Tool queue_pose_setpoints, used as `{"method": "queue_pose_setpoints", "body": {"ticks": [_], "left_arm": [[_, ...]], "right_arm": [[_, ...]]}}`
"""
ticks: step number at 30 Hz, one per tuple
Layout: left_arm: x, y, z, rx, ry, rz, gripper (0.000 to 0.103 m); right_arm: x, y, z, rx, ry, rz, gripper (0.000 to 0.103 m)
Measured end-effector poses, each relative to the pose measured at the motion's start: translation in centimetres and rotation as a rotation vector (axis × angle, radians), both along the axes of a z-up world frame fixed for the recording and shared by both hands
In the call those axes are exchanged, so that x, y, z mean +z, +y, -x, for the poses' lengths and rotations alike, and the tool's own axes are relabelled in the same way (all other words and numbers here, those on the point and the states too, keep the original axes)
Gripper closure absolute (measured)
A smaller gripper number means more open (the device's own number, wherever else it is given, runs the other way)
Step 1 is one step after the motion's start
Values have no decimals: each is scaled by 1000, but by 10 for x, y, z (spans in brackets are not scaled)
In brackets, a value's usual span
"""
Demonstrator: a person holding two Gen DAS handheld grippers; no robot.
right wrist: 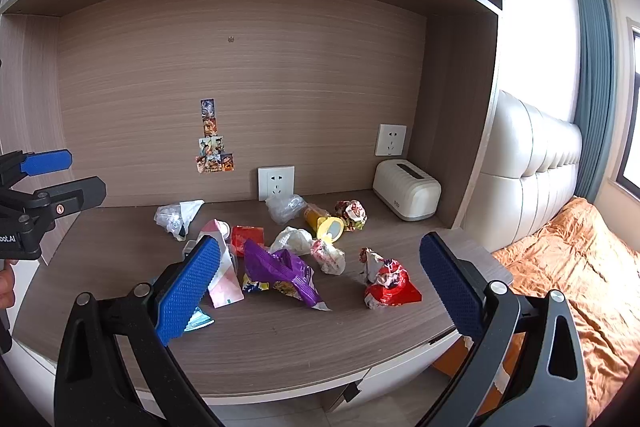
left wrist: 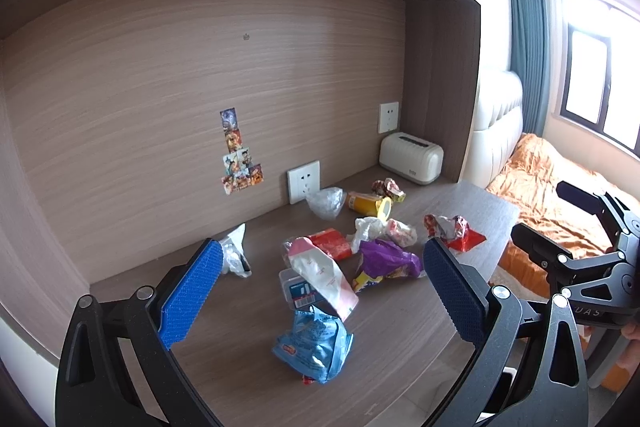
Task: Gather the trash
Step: 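Move both grippers toward the trash on the desk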
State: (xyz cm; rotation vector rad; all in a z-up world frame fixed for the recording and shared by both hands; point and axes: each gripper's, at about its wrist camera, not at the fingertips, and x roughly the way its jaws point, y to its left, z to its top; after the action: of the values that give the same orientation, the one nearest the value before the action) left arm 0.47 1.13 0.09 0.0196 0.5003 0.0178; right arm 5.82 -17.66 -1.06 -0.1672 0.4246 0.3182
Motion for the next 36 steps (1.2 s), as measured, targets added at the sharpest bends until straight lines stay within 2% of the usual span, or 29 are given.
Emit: {"method": "queue_pose_setpoints", "body": {"ticks": [36], "left_arm": [[-3,5,7,-11,10,2,5]], "right_arm": [[2,5,7,8,14,2,3]]}}
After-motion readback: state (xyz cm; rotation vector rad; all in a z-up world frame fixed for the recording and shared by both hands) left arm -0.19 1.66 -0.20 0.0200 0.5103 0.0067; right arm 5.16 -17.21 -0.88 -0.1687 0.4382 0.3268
